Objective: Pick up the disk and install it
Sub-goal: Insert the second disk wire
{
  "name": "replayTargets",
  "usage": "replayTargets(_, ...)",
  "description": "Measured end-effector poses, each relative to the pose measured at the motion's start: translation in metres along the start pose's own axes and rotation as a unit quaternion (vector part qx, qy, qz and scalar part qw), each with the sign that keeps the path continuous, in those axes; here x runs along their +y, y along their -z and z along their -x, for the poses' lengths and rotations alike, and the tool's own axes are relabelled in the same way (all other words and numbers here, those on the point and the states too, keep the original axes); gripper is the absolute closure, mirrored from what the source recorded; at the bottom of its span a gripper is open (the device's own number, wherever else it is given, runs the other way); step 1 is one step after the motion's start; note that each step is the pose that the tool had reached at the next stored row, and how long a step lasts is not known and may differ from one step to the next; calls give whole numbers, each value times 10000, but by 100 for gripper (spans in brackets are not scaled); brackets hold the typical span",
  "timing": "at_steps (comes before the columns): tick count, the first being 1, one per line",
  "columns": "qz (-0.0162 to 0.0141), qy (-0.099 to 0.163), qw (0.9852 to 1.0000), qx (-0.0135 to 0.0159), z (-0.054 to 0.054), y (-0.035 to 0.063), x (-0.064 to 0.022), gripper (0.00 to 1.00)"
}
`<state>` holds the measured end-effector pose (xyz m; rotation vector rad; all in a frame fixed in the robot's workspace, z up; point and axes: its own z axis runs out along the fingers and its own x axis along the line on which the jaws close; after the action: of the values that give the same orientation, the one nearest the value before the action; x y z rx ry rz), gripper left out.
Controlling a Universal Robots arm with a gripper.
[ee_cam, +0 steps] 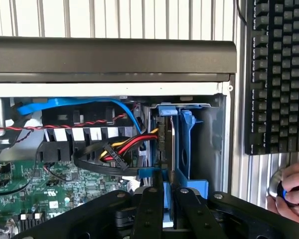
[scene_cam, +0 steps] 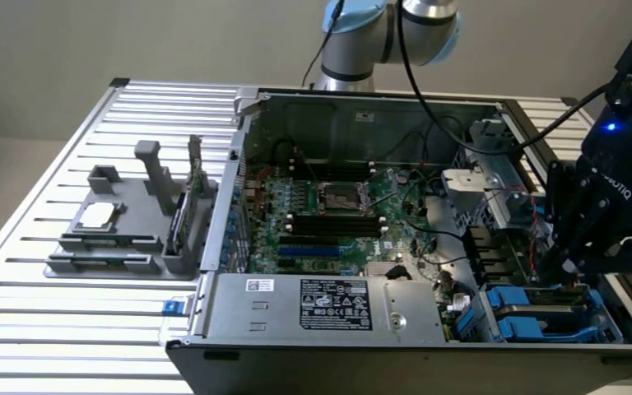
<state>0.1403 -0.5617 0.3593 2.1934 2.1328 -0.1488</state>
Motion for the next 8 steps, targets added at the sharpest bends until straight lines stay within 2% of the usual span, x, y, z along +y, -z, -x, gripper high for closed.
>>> replayTargets(2, 23, -4, 10000, 0, -1, 10, -3, 84)
replayTargets(3, 52, -6, 10000, -1, -1, 10, -3, 84)
replayTargets(4, 94, -12, 10000, -4, -1, 11, -4, 84)
replayTargets(5, 153, -19, 9999, -10, -1, 13, -5, 84)
replayTargets(7, 292, -36, 9996, -12, -1, 11, -26, 84)
replayTargets(8, 338, -42, 9994, -10, -1, 10, -49, 84)
